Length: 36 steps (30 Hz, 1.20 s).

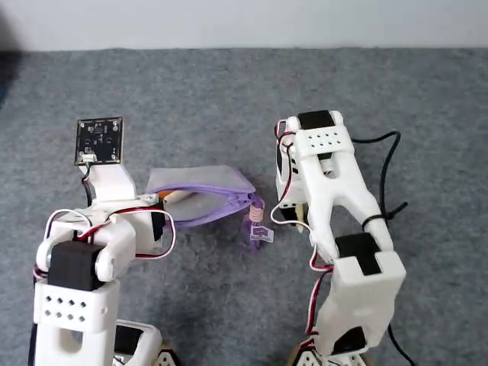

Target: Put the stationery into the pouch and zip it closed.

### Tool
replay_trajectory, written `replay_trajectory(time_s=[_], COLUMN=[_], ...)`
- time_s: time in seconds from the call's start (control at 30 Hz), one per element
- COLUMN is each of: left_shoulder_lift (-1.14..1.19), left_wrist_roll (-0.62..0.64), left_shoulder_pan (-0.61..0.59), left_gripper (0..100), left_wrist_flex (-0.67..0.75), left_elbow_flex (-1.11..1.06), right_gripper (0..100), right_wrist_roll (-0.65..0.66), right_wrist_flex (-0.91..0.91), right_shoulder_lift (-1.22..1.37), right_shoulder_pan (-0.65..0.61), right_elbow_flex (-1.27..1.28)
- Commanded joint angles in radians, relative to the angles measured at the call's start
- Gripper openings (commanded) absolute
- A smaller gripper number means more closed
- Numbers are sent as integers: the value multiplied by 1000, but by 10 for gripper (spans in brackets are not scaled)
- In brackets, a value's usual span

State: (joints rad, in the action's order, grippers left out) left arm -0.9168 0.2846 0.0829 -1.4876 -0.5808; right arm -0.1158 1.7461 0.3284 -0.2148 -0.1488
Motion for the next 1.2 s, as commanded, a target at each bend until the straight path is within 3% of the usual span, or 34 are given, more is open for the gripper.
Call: replay_trajectory(time_s=[0.0,0.07,0.47,0.73,0.83,1.03,1.17], left_shoulder_lift=[5,5,-2,-2,-2,-2,-2], left_wrist_roll=[11,11,11,11,11,11,11], left_shoulder_pan=[8,8,8,8,8,8,8], left_gripper=[14,14,14,14,14,14,14], left_wrist_flex=[20,20,43,48,48,48,48], left_elbow_flex=[4,4,-33,-38,-38,-38,-36], right_gripper=[266,311,281,281,258,0,5], right_wrist_roll=[20,21,95,100,97,95,95], right_wrist_flex=[-48,-88,-420,-532,-519,-366,-245], right_shoulder_lift=[-76,-79,28,185,259,371,369], right_shoulder_pan=[10,10,7,13,12,10,5], right_elbow_flex=[2,2,2,-23,-89,-295,-384])
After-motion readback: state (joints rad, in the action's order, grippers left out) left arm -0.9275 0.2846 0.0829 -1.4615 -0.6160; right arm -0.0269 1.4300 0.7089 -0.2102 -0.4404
